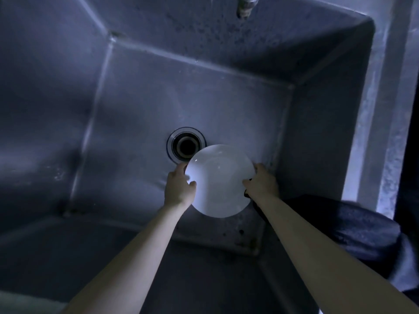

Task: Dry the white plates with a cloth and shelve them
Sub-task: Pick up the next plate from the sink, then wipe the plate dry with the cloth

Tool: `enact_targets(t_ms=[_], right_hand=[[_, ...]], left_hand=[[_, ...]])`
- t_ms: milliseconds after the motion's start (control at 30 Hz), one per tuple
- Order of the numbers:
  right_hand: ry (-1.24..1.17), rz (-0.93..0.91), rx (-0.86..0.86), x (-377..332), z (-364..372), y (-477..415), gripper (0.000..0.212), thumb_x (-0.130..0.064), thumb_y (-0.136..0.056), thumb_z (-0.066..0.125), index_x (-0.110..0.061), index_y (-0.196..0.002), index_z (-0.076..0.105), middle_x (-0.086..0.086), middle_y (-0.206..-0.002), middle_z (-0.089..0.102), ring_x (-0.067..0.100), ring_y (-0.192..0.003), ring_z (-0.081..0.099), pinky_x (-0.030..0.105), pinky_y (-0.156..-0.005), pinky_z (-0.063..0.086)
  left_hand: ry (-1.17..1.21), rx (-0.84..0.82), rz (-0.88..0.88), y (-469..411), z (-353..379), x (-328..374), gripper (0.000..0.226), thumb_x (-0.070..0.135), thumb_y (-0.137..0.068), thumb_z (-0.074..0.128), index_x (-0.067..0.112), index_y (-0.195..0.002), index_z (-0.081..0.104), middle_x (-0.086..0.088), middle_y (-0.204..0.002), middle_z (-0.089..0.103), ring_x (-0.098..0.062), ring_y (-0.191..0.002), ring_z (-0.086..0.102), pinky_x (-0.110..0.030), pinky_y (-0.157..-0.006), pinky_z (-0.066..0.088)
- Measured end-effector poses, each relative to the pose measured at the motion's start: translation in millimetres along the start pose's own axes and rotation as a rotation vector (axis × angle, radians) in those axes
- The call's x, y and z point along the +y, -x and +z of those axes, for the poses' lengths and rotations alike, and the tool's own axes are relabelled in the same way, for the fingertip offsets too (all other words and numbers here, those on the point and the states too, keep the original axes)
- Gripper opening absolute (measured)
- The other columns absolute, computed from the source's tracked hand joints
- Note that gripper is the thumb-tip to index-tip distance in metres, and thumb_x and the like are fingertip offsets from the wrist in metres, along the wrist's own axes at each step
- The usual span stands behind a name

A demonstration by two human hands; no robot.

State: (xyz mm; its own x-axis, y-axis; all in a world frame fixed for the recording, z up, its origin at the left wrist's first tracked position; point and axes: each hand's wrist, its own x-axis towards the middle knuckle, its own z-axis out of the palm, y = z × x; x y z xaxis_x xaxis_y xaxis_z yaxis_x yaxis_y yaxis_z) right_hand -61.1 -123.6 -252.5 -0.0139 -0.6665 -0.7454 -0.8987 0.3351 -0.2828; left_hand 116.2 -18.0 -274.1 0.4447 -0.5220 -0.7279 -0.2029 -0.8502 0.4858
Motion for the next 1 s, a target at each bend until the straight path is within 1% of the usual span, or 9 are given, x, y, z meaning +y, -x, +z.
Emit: enact_targets(t_ms=[133,300,433,533,667,767,833,900,1000], right_hand=[[-0.022,0.034,-0.044,4.6,3.5,-0.4,0.028,-0.019,-0.097,0.048,-0.015,-0.124,0.047,0.008,-0.105,0.056,0.021,-0.077,0.054,0.024,-0.052,0.04],[-0.121,0.007,-0.016,4.0,2.8,5.5,0.022,-0.015,-0.095,0.052,-0.015,-0.117,0.049,0.008,-0.106,0.059,0.016,-0.073,0.053,0.023,-0.052,0.04],[-0.185,-0.029,0.029,-10.3,-8.0,15.0,0.027,-0.011,-0.094,0.054,-0.015,-0.12,0.047,0.0,-0.088,0.053,0.007,-0.063,0.049,0.026,-0.054,0.043],[-0.279,-0.081,0.112,-20.9,-23.8,33.6,0.028,-0.01,-0.091,0.056,-0.019,-0.117,0.049,-0.011,-0.077,0.051,0.001,-0.06,0.05,0.012,-0.041,0.039],[-0.399,-0.14,0.204,-32.1,-53.7,67.5,0.028,-0.018,-0.089,0.061,-0.028,-0.114,0.053,-0.022,-0.076,0.052,-0.008,-0.059,0.053,0.002,-0.047,0.037],[-0.463,-0.182,0.22,-40.1,-78.0,94.3,0.032,-0.026,-0.09,0.064,-0.029,-0.12,0.053,-0.026,-0.087,0.052,-0.005,-0.074,0.054,0.007,-0.058,0.043],[-0.515,-0.201,0.204,-45.7,-95.0,114.0,0.036,-0.031,-0.09,0.065,-0.03,-0.124,0.053,-0.023,-0.096,0.056,0.008,-0.09,0.06,0.029,-0.074,0.055],[-0.555,-0.203,0.192,-49.0,-112.2,133.9,0.036,-0.035,-0.089,0.067,-0.03,-0.123,0.055,-0.013,-0.107,0.061,0.018,-0.101,0.061,0.042,-0.085,0.056],[-0.576,-0.217,0.241,-52.5,-140.0,163.1,0.034,-0.041,-0.088,0.068,-0.03,-0.118,0.057,-0.009,-0.109,0.061,0.018,-0.098,0.062,0.041,-0.08,0.056]], left_hand=[[0.008,-0.057,-0.044,-8.2,-1.6,1.5,0.055,0.007,-0.093,0.058,0.02,-0.145,0.045,-0.008,-0.126,0.06,-0.02,-0.098,0.052,-0.033,-0.079,0.042],[0.099,-0.037,-0.058,-4.8,-13.7,1.9,0.055,0.0,-0.092,0.053,0.022,-0.142,0.048,-0.003,-0.118,0.061,-0.021,-0.098,0.053,-0.035,-0.079,0.044],[0.248,-0.004,-0.018,6.9,-34.4,15.1,0.052,-0.004,-0.091,0.05,0.027,-0.133,0.05,0.002,-0.113,0.059,-0.025,-0.101,0.055,-0.04,-0.077,0.051],[0.343,-0.026,0.075,20.5,-59.0,28.9,0.05,-0.001,-0.091,0.054,0.033,-0.126,0.048,0.009,-0.111,0.058,-0.027,-0.107,0.057,-0.044,-0.077,0.055],[0.527,-0.095,0.154,52.0,-93.0,50.7,0.061,0.018,-0.084,0.062,0.041,-0.137,0.046,0.019,-0.12,0.064,-0.007,-0.106,0.065,-0.03,-0.068,0.059],[0.64,-0.13,0.215,79.4,-104.6,67.0,0.063,0.017,-0.094,0.063,0.048,-0.144,0.04,0.022,-0.134,0.058,-0.003,-0.124,0.057,-0.042,-0.094,0.056],[0.748,-0.095,0.238,99.2,-107.8,79.0,0.056,0.013,-0.103,0.054,0.051,-0.142,0.04,0.012,-0.149,0.049,-0.015,-0.138,0.048,-0.054,-0.109,0.045],[0.824,-0.032,0.264,118.6,-109.3,92.9,0.049,0.014,-0.105,0.05,0.046,-0.141,0.041,0.01,-0.146,0.054,-0.017,-0.134,0.052,-0.055,-0.112,0.043],[0.894,0.023,0.29,143.9,-112.2,113.3,0.041,0.017,-0.106,0.047,0.047,-0.135,0.046,0.02,-0.131,0.062,-0.012,-0.125,0.058,-0.052,-0.11,0.046]])
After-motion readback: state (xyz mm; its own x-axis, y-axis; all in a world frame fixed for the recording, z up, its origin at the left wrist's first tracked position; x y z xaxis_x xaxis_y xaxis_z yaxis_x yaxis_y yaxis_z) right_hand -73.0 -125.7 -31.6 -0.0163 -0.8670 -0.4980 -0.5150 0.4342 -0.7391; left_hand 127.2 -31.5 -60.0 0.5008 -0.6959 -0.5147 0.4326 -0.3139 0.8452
